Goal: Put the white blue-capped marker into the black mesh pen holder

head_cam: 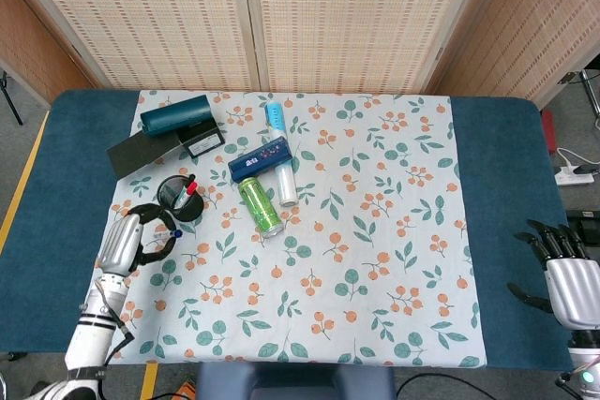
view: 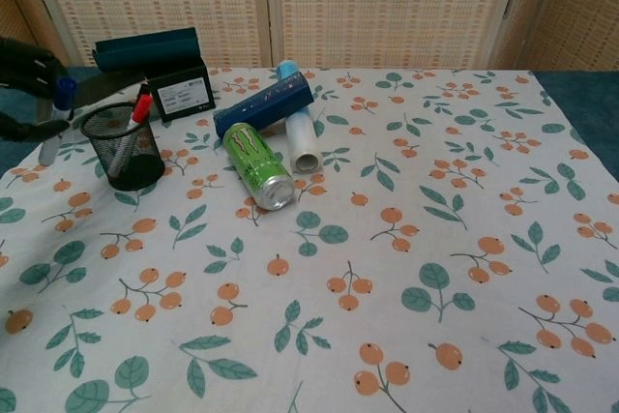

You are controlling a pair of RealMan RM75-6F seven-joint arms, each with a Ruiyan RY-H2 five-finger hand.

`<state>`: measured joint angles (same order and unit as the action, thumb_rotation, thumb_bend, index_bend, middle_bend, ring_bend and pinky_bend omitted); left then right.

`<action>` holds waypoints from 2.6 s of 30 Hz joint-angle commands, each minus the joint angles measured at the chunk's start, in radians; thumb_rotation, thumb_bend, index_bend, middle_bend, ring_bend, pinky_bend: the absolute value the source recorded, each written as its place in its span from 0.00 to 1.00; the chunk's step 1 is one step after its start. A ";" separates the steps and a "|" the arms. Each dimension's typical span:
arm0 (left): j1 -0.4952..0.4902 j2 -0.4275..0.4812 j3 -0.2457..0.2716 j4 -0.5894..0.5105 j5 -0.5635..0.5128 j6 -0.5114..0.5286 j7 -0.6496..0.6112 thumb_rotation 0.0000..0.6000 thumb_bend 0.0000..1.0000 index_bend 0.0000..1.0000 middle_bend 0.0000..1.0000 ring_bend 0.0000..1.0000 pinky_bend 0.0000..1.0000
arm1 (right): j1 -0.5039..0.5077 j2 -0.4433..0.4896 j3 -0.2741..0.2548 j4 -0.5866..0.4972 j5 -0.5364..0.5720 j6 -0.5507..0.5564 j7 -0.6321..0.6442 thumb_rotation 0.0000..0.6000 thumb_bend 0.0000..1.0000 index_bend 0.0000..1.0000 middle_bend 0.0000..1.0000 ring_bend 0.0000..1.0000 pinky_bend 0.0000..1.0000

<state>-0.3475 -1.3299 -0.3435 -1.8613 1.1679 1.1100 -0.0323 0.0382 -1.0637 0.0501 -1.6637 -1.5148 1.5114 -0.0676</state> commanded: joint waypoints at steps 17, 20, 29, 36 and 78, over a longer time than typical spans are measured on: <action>-0.320 0.008 -0.116 0.438 -0.027 -0.471 -0.559 1.00 0.33 0.62 0.65 0.23 0.20 | 0.000 -0.004 0.009 0.005 0.038 -0.017 -0.020 1.00 0.04 0.27 0.13 0.15 0.11; -0.324 0.003 -0.104 0.472 -0.017 -0.480 -0.591 1.00 0.33 0.62 0.65 0.23 0.20 | 0.003 -0.008 0.010 0.006 0.042 -0.024 -0.026 1.00 0.04 0.27 0.13 0.15 0.11; -0.325 0.006 -0.070 0.502 0.034 -0.492 -0.668 1.00 0.33 0.53 0.56 0.19 0.19 | 0.009 -0.013 0.010 0.007 0.049 -0.036 -0.034 1.00 0.04 0.27 0.13 0.16 0.11; -0.332 0.009 -0.051 0.522 0.074 -0.479 -0.726 1.00 0.33 0.33 0.22 0.05 0.14 | 0.009 -0.012 0.009 0.008 0.050 -0.038 -0.031 1.00 0.04 0.27 0.13 0.16 0.11; 0.235 0.083 0.309 0.472 0.199 0.394 0.167 1.00 0.35 0.16 0.10 0.03 0.14 | 0.016 -0.011 -0.011 -0.012 -0.007 -0.036 -0.023 1.00 0.04 0.25 0.13 0.16 0.11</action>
<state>-0.1136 -1.2462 -0.0334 -1.3877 1.3657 1.5039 0.1343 0.0545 -1.0745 0.0391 -1.6755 -1.5222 1.4754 -0.0906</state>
